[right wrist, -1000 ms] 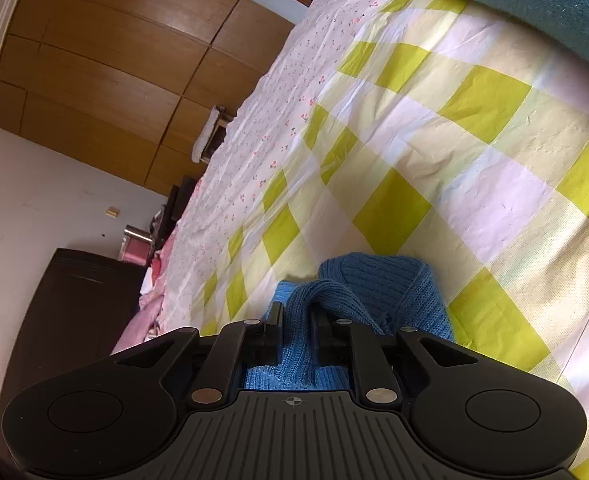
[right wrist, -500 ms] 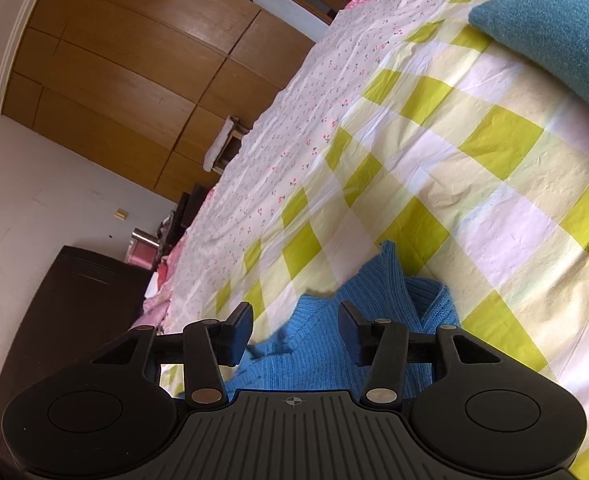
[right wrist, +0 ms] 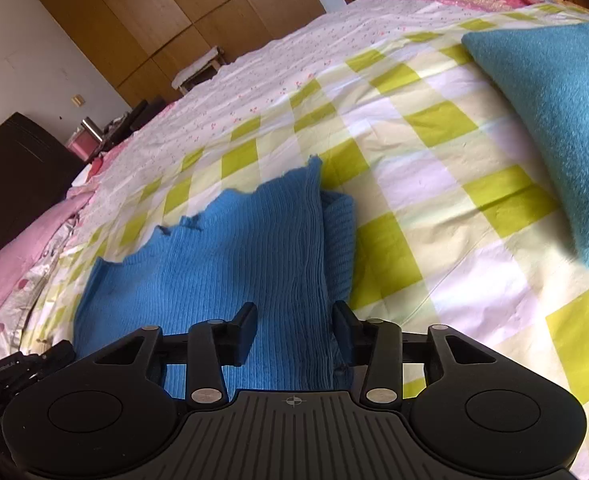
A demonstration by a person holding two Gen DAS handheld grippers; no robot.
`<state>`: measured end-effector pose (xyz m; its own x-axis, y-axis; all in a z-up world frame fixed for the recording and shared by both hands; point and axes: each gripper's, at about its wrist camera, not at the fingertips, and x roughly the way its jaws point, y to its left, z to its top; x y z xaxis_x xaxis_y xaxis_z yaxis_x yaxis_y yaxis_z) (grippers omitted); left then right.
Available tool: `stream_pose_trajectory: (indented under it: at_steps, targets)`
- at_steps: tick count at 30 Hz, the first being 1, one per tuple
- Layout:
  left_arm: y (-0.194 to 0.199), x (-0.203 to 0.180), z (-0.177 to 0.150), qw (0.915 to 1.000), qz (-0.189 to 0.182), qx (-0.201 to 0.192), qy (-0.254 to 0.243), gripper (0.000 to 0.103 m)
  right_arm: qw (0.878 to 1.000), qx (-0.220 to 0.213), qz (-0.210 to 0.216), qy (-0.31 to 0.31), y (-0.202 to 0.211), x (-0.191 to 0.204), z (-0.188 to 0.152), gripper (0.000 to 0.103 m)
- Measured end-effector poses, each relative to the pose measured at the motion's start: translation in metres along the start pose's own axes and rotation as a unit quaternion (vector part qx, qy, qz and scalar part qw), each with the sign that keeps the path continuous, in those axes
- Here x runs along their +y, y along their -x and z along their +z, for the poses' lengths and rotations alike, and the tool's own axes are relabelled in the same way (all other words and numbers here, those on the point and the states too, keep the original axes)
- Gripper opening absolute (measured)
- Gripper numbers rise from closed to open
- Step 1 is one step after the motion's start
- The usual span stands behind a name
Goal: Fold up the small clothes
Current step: 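Lift the hem with both grippers and fold it over toward the collar, then lower the hem onto the folded sweater and open both grippers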
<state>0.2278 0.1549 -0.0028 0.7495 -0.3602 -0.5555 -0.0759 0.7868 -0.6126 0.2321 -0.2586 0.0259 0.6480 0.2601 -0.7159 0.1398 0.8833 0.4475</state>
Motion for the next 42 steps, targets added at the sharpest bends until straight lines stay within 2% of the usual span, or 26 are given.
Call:
stream_pose_trajectory:
  at_steps: [2, 5, 8, 12, 16, 18, 22, 25, 27, 30, 36, 42]
  targets:
    - [0.001, 0.0, -0.003, 0.9999, 0.011, -0.002, -0.004, 0.021, 1.0, 0.0, -0.013, 0.012, 0.0, 0.001, -0.004, 0.019]
    - [0.002, 0.001, -0.004, 0.9987, 0.046, -0.016, -0.014, 0.02, 1.0, 0.0, -0.01, 0.007, 0.003, -0.005, -0.003, 0.012]
    - [0.002, 0.009, 0.0, 0.9946, 0.099, -0.03, -0.007, 0.02, 1.0, -0.001, -0.015, -0.002, 0.006, -0.013, -0.002, 0.01]
    - [0.007, 0.016, 0.002, 0.994, 0.103, -0.036, 0.008, 0.02, 1.0, 0.002, -0.017, 0.002, 0.004, -0.013, -0.004, 0.01]
    - [0.013, -0.001, 0.008, 0.9949, 0.081, -0.058, -0.015, 0.02, 1.0, 0.0, -0.016, 0.019, 0.006, -0.007, -0.005, 0.014]
    - [0.01, -0.014, 0.012, 0.9952, 0.071, -0.061, -0.031, 0.02, 1.0, 0.0, -0.013, 0.02, 0.007, -0.007, -0.005, 0.018]
    - [-0.009, -0.036, 0.017, 0.9938, 0.069, -0.055, -0.068, 0.021, 1.0, 0.0, -0.007, 0.017, 0.008, -0.009, -0.004, 0.018]
    - [-0.027, -0.04, 0.017, 0.9925, 0.083, -0.048, -0.076, 0.021, 1.0, 0.0, -0.004, 0.018, 0.007, -0.01, -0.003, 0.018]
    - [-0.037, -0.038, 0.017, 0.9902, 0.105, -0.046, -0.081, 0.021, 1.0, 0.001, -0.003, 0.02, 0.008, -0.01, -0.003, 0.018]
    - [-0.043, -0.024, 0.015, 0.9884, 0.133, -0.042, -0.059, 0.021, 1.0, 0.003, -0.005, 0.018, 0.006, -0.013, -0.002, 0.018]
    - [-0.027, -0.001, 0.016, 0.9871, 0.153, -0.04, -0.027, 0.023, 1.0, 0.006, -0.007, 0.009, 0.005, -0.016, -0.002, 0.02]
    - [0.005, -0.01, 0.007, 0.992, 0.117, -0.035, -0.034, 0.024, 1.0, 0.01, -0.008, 0.013, 0.008, -0.009, -0.006, 0.021]
